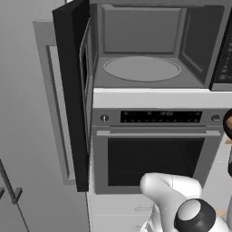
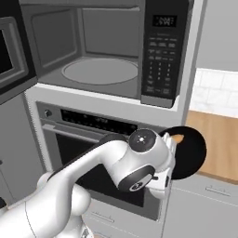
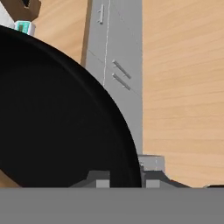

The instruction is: Pick the squash from the sink and place it in the bowl. Then pick the bowl and place it in the microwave. Then close the microwave door and press the start button.

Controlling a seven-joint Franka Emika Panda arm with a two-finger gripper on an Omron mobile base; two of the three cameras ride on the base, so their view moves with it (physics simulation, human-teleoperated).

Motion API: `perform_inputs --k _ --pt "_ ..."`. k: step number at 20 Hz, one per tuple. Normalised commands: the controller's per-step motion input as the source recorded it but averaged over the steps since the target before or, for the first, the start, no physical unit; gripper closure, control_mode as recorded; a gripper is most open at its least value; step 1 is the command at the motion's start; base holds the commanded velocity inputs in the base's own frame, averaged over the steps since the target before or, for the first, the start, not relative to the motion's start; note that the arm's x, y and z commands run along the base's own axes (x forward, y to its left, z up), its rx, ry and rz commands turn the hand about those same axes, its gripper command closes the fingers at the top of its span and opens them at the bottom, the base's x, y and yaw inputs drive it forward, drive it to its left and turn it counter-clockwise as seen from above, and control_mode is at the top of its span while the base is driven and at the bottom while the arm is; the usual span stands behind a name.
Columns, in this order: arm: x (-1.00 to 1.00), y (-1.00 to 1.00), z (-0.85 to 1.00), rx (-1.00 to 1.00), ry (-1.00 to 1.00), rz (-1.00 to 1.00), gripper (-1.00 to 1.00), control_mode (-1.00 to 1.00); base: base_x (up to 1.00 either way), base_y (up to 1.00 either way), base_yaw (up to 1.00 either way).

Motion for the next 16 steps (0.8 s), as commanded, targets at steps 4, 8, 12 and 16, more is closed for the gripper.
perform_inputs --k 4,8,12,16 --pt "0.00 0.00 0.00 0.00 0.00 0.00 1.00 1.00 0.27 0.00 -0.18" --pt "0.00 0.00 0.00 0.00 0.00 0.00 1.00 1.00 0.42 0.02 -0.14" --pt "0.00 0.00 0.00 0.00 0.00 0.00 1.00 1.00 -0.07 -0.02 -0.10" --pt "0.00 0.00 0.00 0.00 0.00 0.00 1.00 1.00 -0.79 -0.02 -0.02"
